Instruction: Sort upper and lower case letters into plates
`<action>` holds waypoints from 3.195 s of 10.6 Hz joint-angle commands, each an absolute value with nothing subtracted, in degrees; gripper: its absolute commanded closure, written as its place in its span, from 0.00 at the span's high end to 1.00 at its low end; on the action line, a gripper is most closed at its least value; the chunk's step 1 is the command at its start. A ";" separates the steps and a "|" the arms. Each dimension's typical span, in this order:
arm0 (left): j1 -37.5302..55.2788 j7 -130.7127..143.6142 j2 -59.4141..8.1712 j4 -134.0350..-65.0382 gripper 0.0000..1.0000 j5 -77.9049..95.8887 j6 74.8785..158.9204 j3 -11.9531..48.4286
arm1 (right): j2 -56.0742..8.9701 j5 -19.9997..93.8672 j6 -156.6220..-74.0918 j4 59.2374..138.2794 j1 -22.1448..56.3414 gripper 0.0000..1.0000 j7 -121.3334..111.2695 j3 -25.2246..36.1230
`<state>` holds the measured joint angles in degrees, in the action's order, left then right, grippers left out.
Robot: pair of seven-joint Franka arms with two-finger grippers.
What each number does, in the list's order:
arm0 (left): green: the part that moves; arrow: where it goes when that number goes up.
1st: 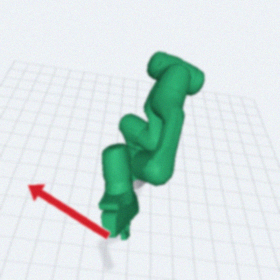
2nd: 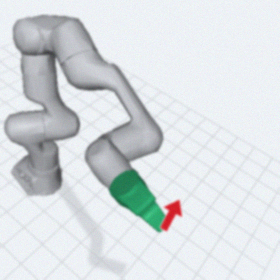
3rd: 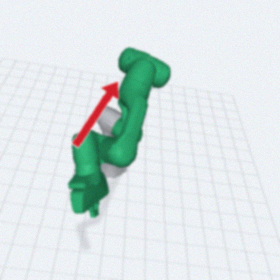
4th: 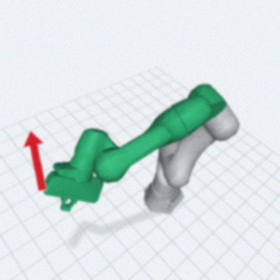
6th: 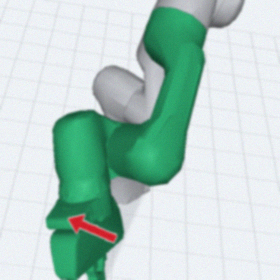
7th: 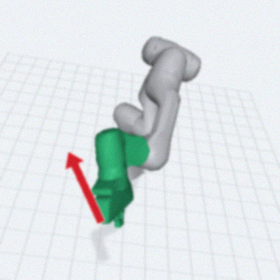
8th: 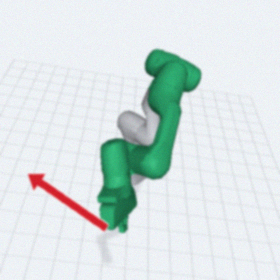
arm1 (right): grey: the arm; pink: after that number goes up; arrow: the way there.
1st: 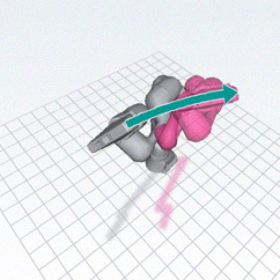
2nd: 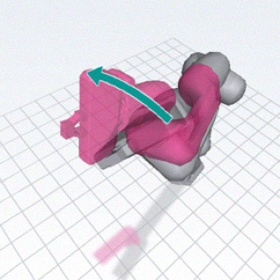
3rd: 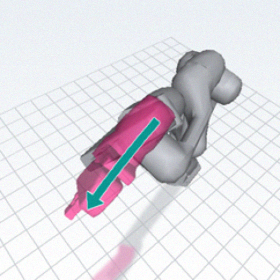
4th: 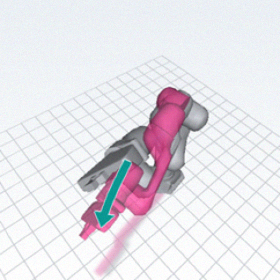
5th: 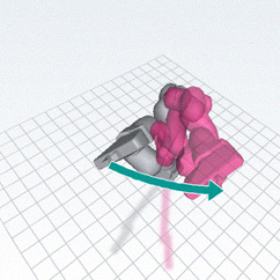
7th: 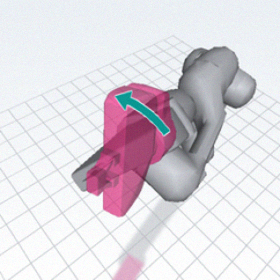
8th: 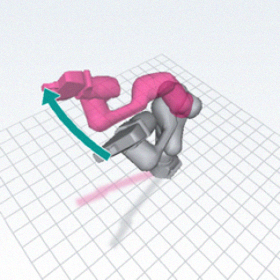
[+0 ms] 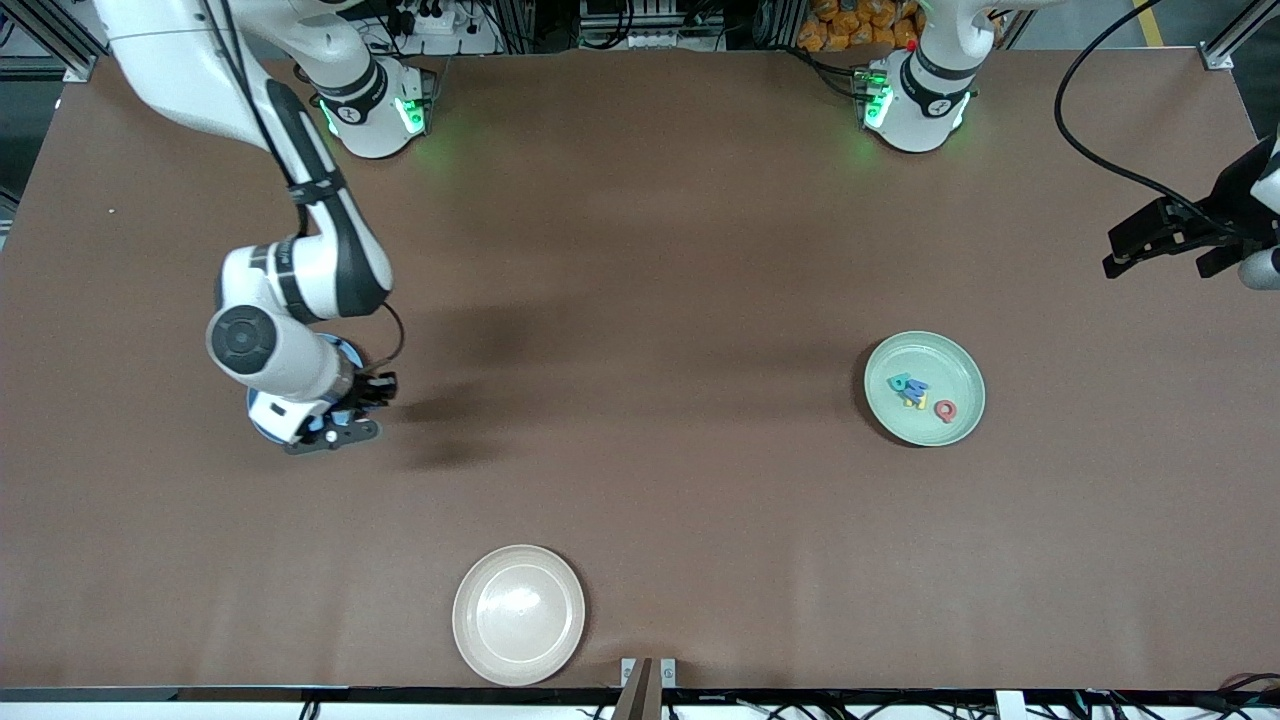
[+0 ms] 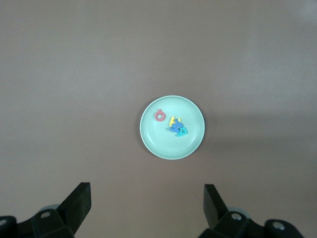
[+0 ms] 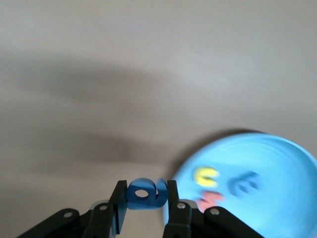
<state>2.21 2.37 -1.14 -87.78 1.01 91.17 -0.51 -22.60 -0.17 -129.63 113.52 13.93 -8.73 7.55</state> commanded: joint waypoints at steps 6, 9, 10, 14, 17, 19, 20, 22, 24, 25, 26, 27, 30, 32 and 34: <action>2.64 2.55 -0.35 -91.58 1.00 -0.88 92.55 2.90 | -14.26 -0.45 -130.61 121.64 9.94 1.00 -22.68 13.01; 2.11 2.46 0.26 -91.06 1.00 -0.88 92.37 2.81 | -6.53 -0.35 -129.82 121.38 8.80 1.00 -22.41 12.66; 2.11 2.20 0.87 -91.05 1.00 -0.88 92.20 2.81 | -4.85 -0.35 -128.86 120.42 8.27 1.00 -22.33 12.48; 2.11 1.84 0.88 -89.83 1.00 -0.88 91.15 2.64 | -4.57 -0.18 -112.45 102.78 2.93 1.00 -21.54 7.85; 2.20 1.93 0.53 -88.59 1.00 -0.97 88.77 2.64 | -4.22 -0.26 -103.66 95.74 0.44 1.00 -16.72 5.45; 2.20 1.93 0.44 -87.63 1.00 -1.05 87.37 2.64 | -3.87 -0.26 -95.14 90.12 0.17 1.00 -11.62 4.31; 2.20 1.93 0.44 -87.45 1.00 -1.40 86.84 2.72 | -3.87 -0.26 -92.57 87.65 0.35 1.00 -10.47 4.22; 2.20 1.85 0.53 -87.36 1.00 -2.20 86.84 2.90 | -3.69 -0.44 -89.75 84.48 0.44 1.00 -10.28 3.69; 2.11 1.85 0.53 -86.75 1.00 -2.11 86.75 2.90 | -3.52 -0.44 -89.12 83.85 0.44 1.00 -10.28 3.69; 2.20 1.76 0.53 -86.75 1.00 -1.94 86.84 2.90 | -3.43 -0.44 -89.12 83.85 0.44 1.00 -10.28 3.69; 2.20 1.84 0.53 -86.75 1.00 -1.50 86.84 2.90 | -3.43 -0.44 -89.03 83.85 0.44 1.00 -10.20 3.69; 2.20 1.85 0.53 -86.66 1.00 -1.32 86.75 2.99 | -3.43 -0.44 -89.03 83.85 0.44 1.00 -10.20 3.69; 2.20 2.11 0.62 -86.66 1.00 -0.62 86.75 3.08 | -3.34 -0.44 -88.86 83.94 0.44 1.00 -9.67 3.69; 2.20 2.20 0.62 -86.66 1.00 -0.26 86.75 3.08 | -3.34 -0.44 -87.98 83.06 0.44 1.00 -9.05 3.69; 2.20 2.29 0.62 -86.66 1.00 -0.09 86.31 3.16 | -3.34 -0.44 -87.63 82.97 0.44 1.00 -9.05 3.69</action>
